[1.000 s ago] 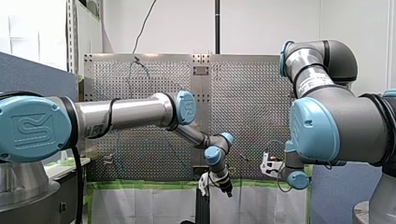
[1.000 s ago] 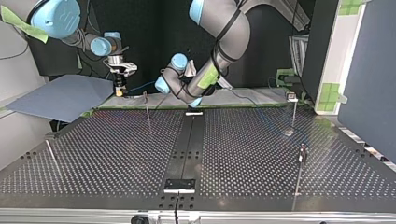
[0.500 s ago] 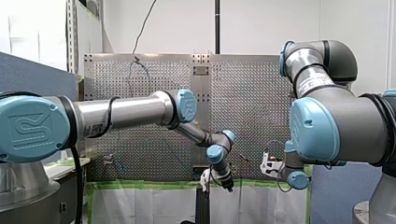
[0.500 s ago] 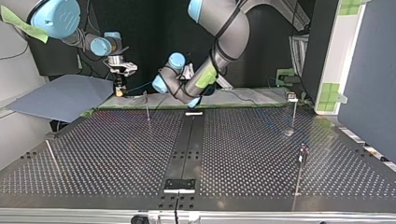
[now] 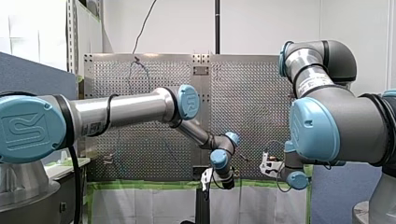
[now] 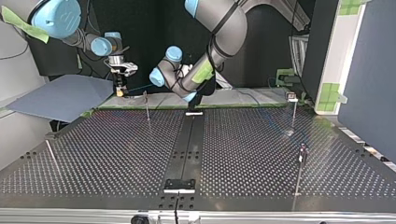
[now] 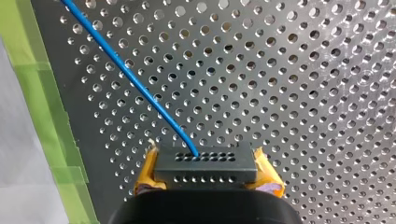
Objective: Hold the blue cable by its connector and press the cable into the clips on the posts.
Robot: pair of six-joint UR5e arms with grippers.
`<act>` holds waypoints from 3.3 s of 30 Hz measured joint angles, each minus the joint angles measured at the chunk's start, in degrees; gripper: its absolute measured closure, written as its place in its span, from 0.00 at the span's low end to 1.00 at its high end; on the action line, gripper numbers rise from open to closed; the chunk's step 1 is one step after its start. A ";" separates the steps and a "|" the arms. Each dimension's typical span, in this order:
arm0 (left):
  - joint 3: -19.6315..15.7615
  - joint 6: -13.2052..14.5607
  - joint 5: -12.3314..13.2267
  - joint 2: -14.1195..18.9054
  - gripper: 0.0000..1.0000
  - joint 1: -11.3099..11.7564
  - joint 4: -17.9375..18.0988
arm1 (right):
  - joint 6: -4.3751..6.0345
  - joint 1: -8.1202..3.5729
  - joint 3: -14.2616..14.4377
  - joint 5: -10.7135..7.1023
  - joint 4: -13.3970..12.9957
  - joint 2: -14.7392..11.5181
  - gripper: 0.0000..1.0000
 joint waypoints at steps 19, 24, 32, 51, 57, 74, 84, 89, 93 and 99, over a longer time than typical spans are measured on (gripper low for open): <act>-8.80 8.43 -9.54 9.03 0.98 -1.98 9.57 | 1.68 -0.93 -0.67 0.24 0.23 -0.03 1.00; -11.07 8.49 -11.81 11.29 0.98 -3.21 11.85 | 2.54 -1.43 -1.08 0.22 0.27 -0.07 1.00; -14.89 8.45 -15.66 14.21 0.98 -5.13 15.68 | 3.00 -2.43 -2.06 -0.04 0.60 -0.08 1.00; -22.42 10.22 -21.93 14.28 0.98 -7.60 24.98 | 5.62 -5.75 -2.82 -2.39 0.58 -0.11 1.00; -22.42 10.77 -21.26 14.22 0.98 -7.45 28.05 | 5.66 -5.91 -3.42 -3.42 0.63 -0.11 1.00; -17.25 10.90 -19.10 10.80 0.98 -6.38 37.31 | 5.84 -5.84 -4.85 -3.22 1.16 -0.02 1.00; -15.71 10.89 -18.24 8.91 0.98 -5.73 41.67 | 6.63 -5.37 -6.05 -3.30 1.09 0.82 1.00; -15.79 10.89 -18.08 8.68 0.98 -5.56 43.88 | 6.16 -5.46 -7.21 -2.27 1.48 2.71 1.00; -16.01 10.92 -17.72 8.68 0.98 -5.24 45.87 | 5.75 -5.61 -7.44 -2.04 1.47 3.44 1.00; -16.34 10.96 -17.31 8.62 0.98 -4.69 48.31 | 5.67 -5.65 -7.83 -2.18 1.62 3.59 1.00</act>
